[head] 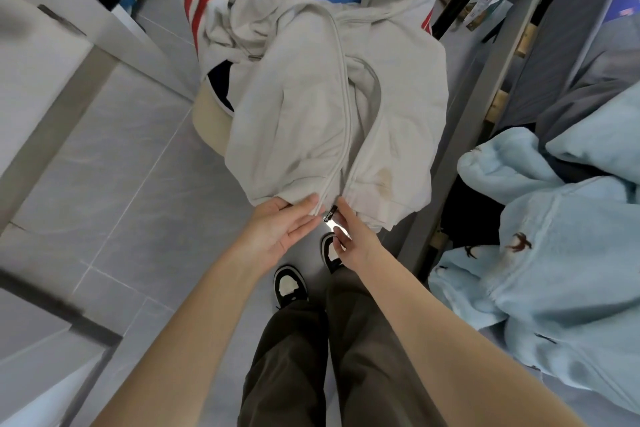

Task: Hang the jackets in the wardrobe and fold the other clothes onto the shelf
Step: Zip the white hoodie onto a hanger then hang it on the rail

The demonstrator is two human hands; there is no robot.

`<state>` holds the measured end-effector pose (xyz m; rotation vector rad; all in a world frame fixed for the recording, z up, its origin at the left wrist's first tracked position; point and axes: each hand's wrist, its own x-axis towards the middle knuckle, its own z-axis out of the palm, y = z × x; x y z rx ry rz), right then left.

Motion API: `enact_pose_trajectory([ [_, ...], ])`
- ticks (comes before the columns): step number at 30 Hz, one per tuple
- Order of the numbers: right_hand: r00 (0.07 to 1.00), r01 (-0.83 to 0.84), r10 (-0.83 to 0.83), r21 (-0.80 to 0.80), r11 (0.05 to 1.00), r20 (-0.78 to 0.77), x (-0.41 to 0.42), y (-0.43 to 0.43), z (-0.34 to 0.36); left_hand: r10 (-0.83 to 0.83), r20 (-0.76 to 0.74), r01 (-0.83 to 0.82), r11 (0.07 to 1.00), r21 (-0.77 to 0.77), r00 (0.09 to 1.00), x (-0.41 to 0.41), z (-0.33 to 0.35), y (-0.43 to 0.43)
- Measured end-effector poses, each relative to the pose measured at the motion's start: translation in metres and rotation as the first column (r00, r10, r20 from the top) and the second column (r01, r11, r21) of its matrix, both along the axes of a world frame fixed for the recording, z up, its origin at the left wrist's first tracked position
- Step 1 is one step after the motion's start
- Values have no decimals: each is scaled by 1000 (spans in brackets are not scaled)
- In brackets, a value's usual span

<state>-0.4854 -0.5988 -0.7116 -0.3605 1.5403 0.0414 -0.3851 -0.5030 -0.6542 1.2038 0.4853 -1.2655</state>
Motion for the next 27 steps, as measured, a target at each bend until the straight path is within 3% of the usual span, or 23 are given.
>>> enact_pose_trajectory([
  [8, 995, 84, -84, -3, 996, 53, 0, -1, 5, -141, 98, 127, 983, 135, 985, -2, -2, 1],
  [13, 982, 184, -187, -69, 981, -39, 9, 0, 3, -160, 127, 139, 977, 159, 979, -2, -5, 2],
  [17, 993, 94, -104, -156, 983, -55, -2, 4, -2, -161, 152, 132, 974, 184, 975, 0, -10, 1],
  [22, 977, -57, 73, -87, 995, 198, -23, -4, 9, -180, 221, 129, 966, 225, 959, -3, -17, -5],
  [27, 882, -36, 1, 66, 997, 471, -44, -12, 28, -167, 252, 102, 962, 254, 953, -19, -20, -15],
])
